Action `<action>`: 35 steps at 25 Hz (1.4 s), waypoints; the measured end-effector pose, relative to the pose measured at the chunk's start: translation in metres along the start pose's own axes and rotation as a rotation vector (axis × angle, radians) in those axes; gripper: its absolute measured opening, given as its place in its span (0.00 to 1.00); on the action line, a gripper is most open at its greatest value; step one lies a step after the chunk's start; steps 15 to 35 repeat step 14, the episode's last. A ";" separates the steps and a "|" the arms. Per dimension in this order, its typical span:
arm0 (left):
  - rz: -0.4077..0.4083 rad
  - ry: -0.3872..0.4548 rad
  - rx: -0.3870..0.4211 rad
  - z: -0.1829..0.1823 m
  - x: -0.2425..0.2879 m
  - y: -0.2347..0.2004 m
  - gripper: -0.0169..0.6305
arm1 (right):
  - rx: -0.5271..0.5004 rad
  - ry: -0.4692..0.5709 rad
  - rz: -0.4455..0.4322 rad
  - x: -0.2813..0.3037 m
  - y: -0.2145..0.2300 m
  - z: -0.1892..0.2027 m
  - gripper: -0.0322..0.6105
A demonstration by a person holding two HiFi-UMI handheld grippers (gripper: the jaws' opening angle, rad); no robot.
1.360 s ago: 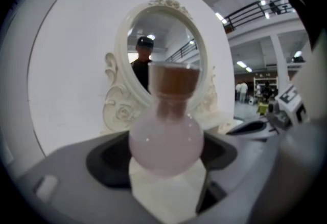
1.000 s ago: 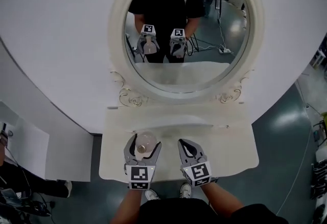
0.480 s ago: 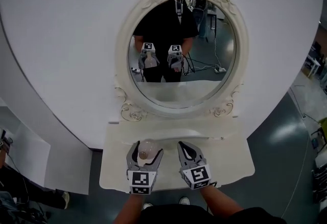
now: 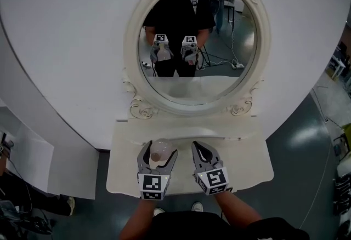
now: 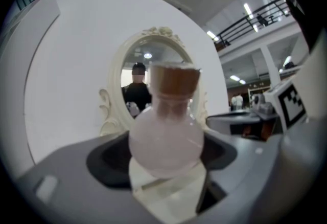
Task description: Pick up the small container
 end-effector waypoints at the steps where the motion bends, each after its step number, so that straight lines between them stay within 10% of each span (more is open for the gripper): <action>1: -0.001 -0.001 -0.002 0.001 0.000 0.000 0.63 | 0.000 0.001 0.000 0.000 0.000 0.000 0.04; 35: -0.006 -0.001 0.003 0.003 0.000 -0.003 0.64 | -0.037 0.006 0.004 0.003 0.000 0.001 0.04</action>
Point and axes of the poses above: the fingertips, and each gripper's own axes: x forward along the fingers, y to its right, z out of its underside, the point moved 5 cm from there along -x, backward along the fingers, and after that the axes turned 14 degrees about -x, right-handed, at the moved point
